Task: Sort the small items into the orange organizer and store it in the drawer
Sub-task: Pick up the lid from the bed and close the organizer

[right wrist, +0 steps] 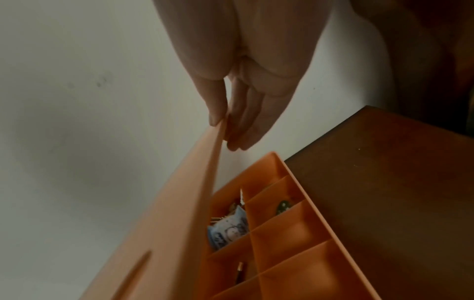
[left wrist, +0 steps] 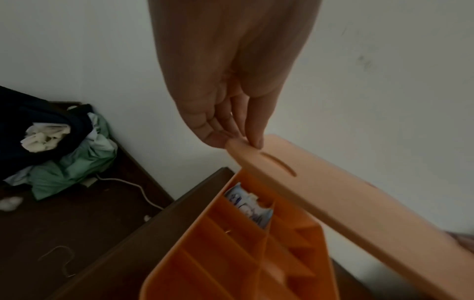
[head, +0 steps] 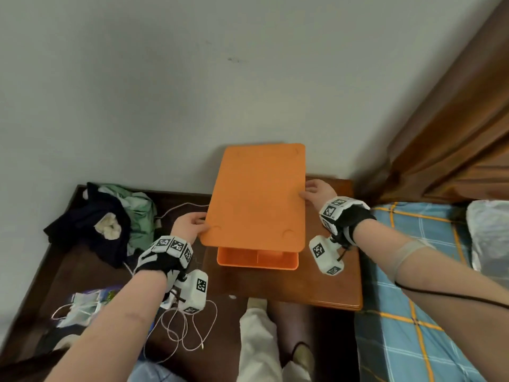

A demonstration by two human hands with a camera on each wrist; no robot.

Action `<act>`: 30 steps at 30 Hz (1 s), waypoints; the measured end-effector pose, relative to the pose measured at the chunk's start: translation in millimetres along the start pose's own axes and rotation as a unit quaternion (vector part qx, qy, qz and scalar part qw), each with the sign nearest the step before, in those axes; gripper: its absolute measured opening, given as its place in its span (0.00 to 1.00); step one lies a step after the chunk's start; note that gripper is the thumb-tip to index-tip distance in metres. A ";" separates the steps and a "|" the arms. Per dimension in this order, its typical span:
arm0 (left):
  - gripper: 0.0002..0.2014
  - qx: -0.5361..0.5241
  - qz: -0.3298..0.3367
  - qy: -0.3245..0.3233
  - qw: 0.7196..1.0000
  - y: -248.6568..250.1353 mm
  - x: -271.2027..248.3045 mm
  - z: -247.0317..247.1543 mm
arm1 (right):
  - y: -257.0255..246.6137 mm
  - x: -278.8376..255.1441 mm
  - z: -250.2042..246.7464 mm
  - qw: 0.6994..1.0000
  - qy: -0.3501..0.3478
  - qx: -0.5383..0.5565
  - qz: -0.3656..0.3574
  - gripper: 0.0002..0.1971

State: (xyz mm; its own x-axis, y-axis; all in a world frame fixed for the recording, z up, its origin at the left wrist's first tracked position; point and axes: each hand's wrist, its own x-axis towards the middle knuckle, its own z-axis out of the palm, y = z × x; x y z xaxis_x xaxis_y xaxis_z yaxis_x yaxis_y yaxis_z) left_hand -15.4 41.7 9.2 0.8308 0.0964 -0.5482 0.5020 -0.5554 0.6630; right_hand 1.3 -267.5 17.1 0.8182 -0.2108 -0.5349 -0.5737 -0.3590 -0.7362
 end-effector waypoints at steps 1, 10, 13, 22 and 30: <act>0.20 0.013 -0.010 -0.012 1.000 -6.7 11.3 2.7 | 5.1 9.2 7.2 1.000 0.008 -0.024 0.009 0.20; 0.14 0.114 -0.096 -0.097 0.984 -38.6 73.1 44.2 | 80.5 49.3 52.5 0.992 0.051 -0.066 0.095 0.17; 0.11 0.168 -0.108 -0.103 0.974 -47.8 81.8 54.8 | 92.2 54.9 60.5 0.991 0.058 -0.065 0.102 0.17; 0.18 0.225 -0.128 -0.145 0.955 -54.5 89.6 57.2 | 91.5 63.1 66.0 0.985 0.051 -0.111 0.123 0.16; 0.12 0.272 -0.152 -0.188 0.931 -44.7 88.4 56.4 | 91.4 62.2 68.1 0.982 0.045 -0.123 0.137 0.15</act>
State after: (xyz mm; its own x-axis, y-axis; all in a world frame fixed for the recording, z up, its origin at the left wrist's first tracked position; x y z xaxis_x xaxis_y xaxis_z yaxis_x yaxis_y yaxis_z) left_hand 22.0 28.5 -97.6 0.4756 0.0792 -0.8761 0.4196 -0.8958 0.1467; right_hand -2.8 -251.5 -111.7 0.6406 -0.4064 -0.6515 -0.7556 -0.4844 -0.4409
